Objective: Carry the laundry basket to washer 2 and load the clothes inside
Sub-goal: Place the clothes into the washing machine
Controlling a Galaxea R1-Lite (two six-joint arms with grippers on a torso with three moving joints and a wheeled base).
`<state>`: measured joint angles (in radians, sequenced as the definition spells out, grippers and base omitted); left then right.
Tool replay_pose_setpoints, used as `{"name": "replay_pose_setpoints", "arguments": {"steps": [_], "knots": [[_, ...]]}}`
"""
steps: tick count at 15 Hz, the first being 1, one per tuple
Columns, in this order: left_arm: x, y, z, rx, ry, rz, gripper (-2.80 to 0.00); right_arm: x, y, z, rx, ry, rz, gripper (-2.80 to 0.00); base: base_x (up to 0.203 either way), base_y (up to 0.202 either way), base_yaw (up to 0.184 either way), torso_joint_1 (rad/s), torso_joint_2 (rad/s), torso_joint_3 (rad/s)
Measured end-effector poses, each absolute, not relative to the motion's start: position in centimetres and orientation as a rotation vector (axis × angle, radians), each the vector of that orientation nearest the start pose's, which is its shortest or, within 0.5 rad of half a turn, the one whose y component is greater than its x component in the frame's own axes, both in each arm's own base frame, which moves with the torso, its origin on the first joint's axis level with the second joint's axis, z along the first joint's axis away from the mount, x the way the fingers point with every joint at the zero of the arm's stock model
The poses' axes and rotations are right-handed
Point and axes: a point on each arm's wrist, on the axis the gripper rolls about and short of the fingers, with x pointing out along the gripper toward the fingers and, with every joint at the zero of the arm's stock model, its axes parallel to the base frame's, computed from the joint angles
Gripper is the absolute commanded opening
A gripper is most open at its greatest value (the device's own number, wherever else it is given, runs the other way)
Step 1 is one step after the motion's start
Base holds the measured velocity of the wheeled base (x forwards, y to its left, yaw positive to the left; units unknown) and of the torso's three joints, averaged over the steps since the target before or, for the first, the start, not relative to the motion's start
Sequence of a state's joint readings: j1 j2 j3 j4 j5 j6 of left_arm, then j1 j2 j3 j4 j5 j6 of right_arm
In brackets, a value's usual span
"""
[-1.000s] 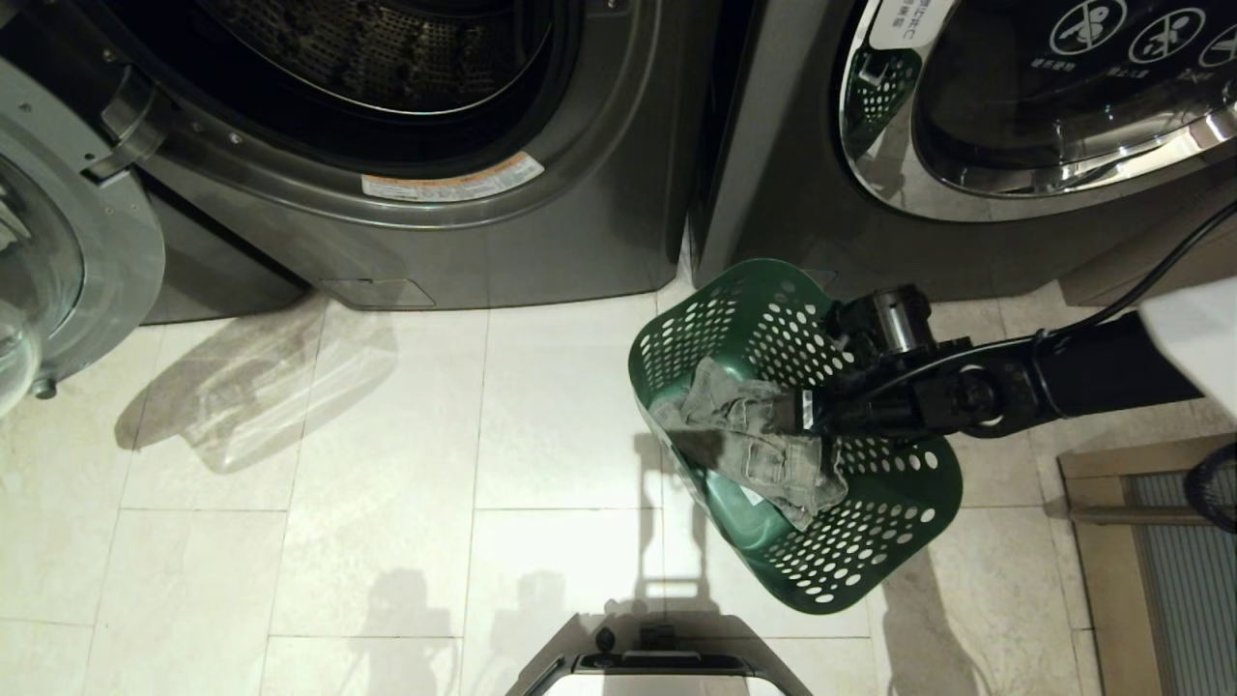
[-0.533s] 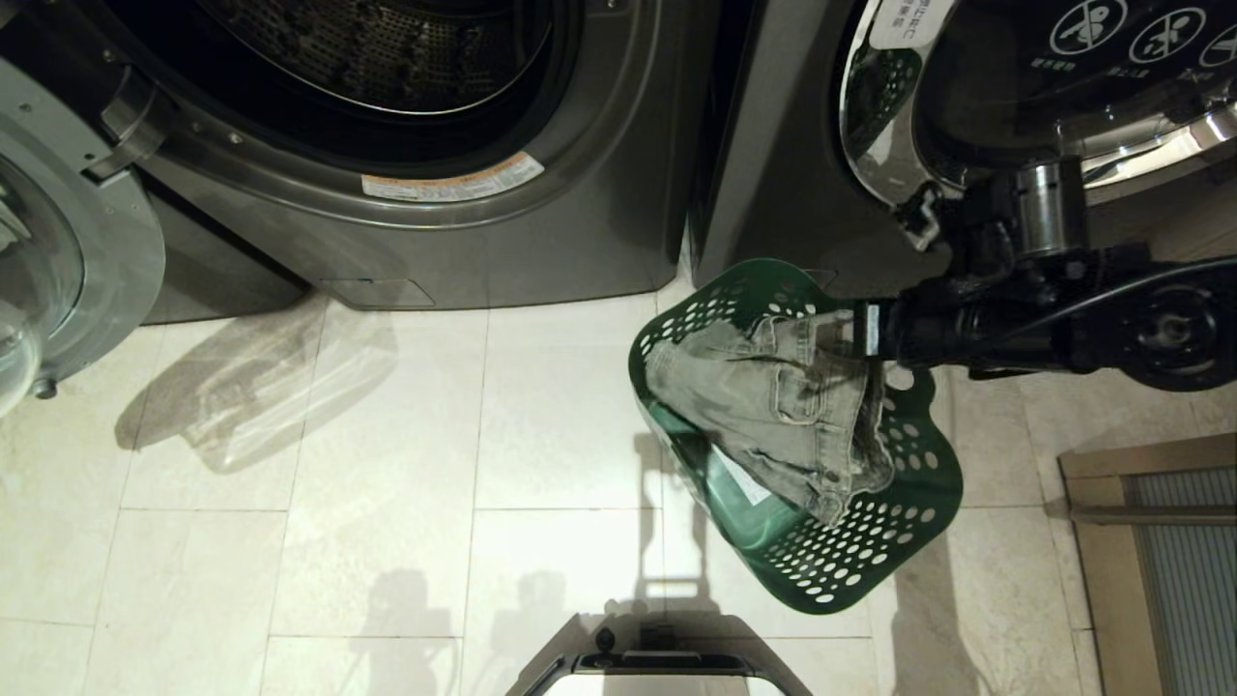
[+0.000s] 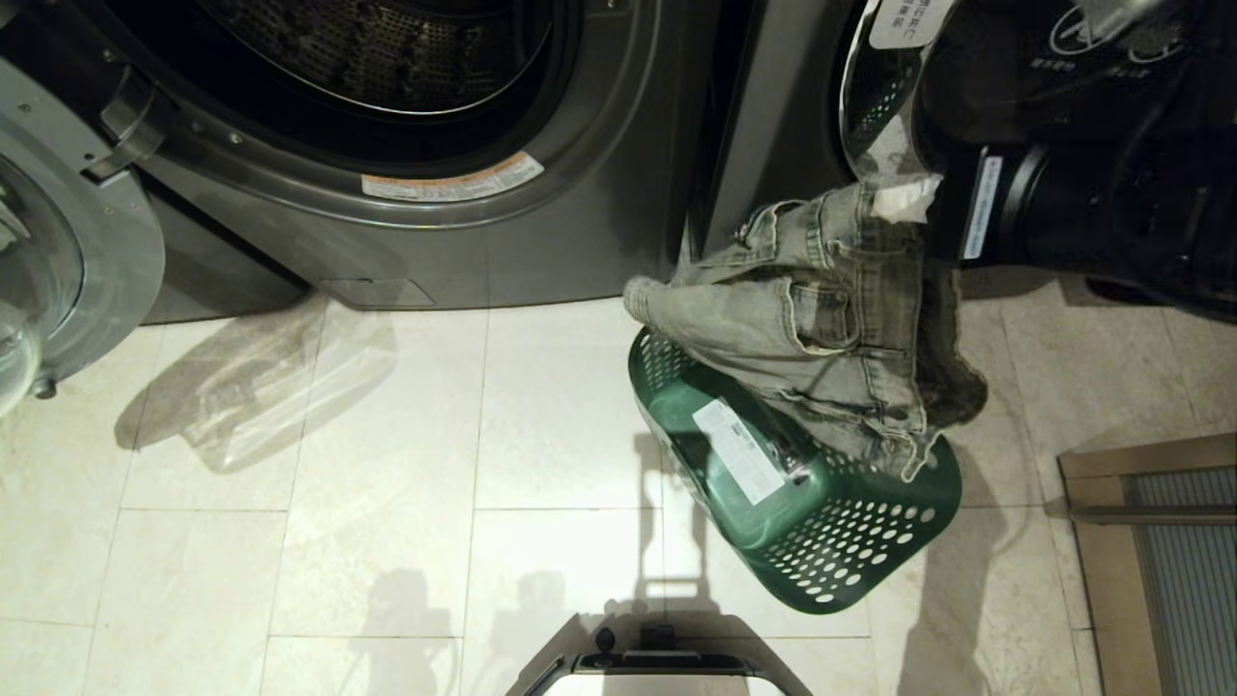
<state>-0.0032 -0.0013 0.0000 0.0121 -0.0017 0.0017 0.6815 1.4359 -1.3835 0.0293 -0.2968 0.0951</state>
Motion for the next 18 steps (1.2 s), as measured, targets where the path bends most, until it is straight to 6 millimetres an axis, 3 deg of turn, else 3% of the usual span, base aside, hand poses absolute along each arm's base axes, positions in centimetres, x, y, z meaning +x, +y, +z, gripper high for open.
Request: {"name": "replay_pose_setpoints", "arguments": {"steps": [3, 9, 18], "knots": [[-2.3, 0.0, 7.4, 0.002, 0.011, -0.005, -2.80, 15.2, 14.5, 39.1, 0.027, 0.006, 0.385, -2.80, 0.000, 0.000, 0.000, 0.000, 0.00, 0.000], [-2.3, 0.0, 7.4, 0.002, 0.011, -0.004, -2.80, 12.9, 12.8, 45.5, 0.088, -0.141, 0.389, -2.80, 0.000, 0.000, 0.000, 0.000, 0.00, 0.000], [-2.3, 0.0, 7.4, 0.002, 0.011, -0.005, -2.80, 13.6, 13.7, 45.7, 0.080, -0.105, 0.403, -2.80, 0.000, 0.000, 0.000, 0.000, 0.00, 0.000]]}}
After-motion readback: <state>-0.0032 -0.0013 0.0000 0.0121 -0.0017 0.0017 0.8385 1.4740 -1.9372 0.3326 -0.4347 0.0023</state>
